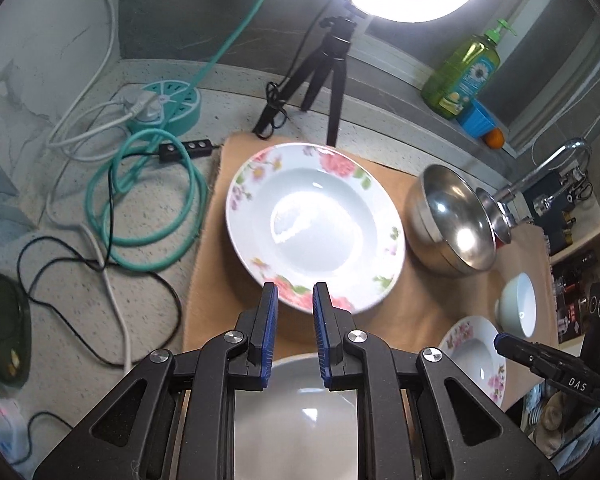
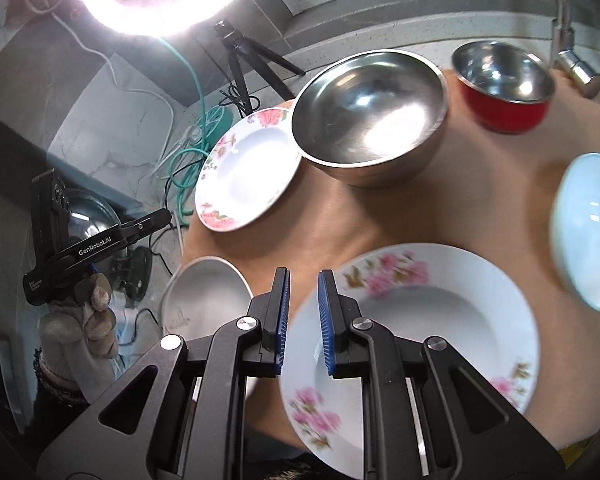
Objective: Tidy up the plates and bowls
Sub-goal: 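Grasp the rim of the red-rose plate with both grippers and lift it, then carry the rose plate over the pink-blossom plate and lower it on top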
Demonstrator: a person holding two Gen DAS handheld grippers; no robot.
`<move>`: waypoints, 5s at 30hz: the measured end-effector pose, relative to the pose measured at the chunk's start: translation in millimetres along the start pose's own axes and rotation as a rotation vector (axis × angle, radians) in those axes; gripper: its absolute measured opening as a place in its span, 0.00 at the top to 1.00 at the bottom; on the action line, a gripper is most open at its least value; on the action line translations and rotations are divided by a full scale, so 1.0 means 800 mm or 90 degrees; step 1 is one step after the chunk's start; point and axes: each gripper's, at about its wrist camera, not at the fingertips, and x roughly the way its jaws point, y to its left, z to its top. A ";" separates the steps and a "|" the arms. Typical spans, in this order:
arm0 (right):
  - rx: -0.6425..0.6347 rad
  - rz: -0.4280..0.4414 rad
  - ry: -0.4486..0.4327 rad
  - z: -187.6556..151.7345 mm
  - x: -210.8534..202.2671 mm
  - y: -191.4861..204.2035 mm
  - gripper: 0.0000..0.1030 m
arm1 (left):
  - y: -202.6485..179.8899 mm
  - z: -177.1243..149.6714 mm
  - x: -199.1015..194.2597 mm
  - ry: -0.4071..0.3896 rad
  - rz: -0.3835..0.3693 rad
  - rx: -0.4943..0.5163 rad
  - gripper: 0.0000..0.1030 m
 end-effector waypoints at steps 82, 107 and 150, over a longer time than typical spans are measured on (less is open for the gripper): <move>0.032 -0.037 0.026 0.057 0.106 0.032 0.89 | 0.067 0.082 0.079 0.070 -0.069 0.007 0.84; -0.049 -0.006 0.007 0.034 0.039 0.036 0.89 | 0.017 0.015 -0.013 0.008 -0.073 -0.031 0.84; -0.072 -0.076 0.071 -0.064 -0.055 -0.133 0.89 | -0.148 -0.133 0.021 0.062 -0.097 -0.042 0.85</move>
